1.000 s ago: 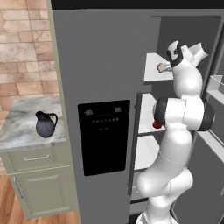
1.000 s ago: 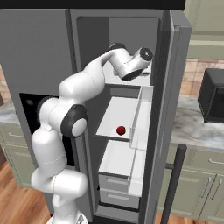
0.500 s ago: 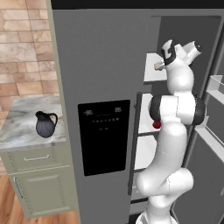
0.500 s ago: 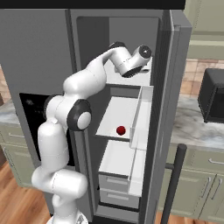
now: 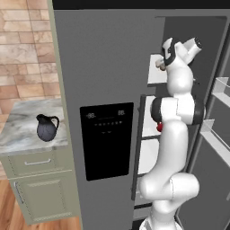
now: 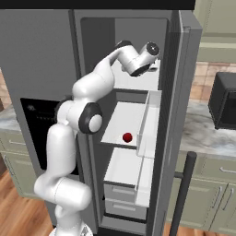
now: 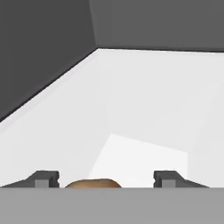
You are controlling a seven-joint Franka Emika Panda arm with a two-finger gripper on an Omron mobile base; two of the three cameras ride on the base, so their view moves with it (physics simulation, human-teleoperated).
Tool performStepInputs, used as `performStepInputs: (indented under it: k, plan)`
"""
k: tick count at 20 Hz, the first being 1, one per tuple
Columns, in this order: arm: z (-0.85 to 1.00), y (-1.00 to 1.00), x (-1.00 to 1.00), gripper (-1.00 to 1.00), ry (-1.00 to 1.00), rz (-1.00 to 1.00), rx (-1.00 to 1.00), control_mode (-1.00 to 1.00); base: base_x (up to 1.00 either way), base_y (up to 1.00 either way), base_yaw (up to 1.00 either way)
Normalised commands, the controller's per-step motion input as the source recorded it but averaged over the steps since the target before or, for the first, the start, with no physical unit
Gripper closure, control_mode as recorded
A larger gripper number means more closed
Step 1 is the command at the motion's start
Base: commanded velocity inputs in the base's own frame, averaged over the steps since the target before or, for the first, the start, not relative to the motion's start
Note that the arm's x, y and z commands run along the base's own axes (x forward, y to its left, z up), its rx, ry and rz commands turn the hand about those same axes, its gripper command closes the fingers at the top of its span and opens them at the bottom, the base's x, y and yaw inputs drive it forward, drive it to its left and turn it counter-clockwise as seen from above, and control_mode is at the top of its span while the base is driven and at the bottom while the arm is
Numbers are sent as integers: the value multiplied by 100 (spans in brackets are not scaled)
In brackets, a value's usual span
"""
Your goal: Move the apple and apricot from the top shelf to the second highest shelf to make space. Then, place the pitcher from the counter on the cleared top shelf.
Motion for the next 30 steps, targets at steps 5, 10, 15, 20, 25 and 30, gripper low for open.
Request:
performStepInputs:
  k: [5,10,15,20,25,30]
  plan:
    - [-48,4,4,100,23,0,-1,-100,0,0,0]
    - [-85,0,-51,100,22,-3,-8,-100,0,0,0]
    - [-93,0,-74,100,-3,-1,-9,-100,0,0,0]
    - [-76,0,-97,100,-15,0,-6,-100,0,0,0]
    - [-11,0,-100,100,-16,0,0,-100,0,0,0]
    - [16,2,-100,100,-1,0,-1,-100,0,0,0]
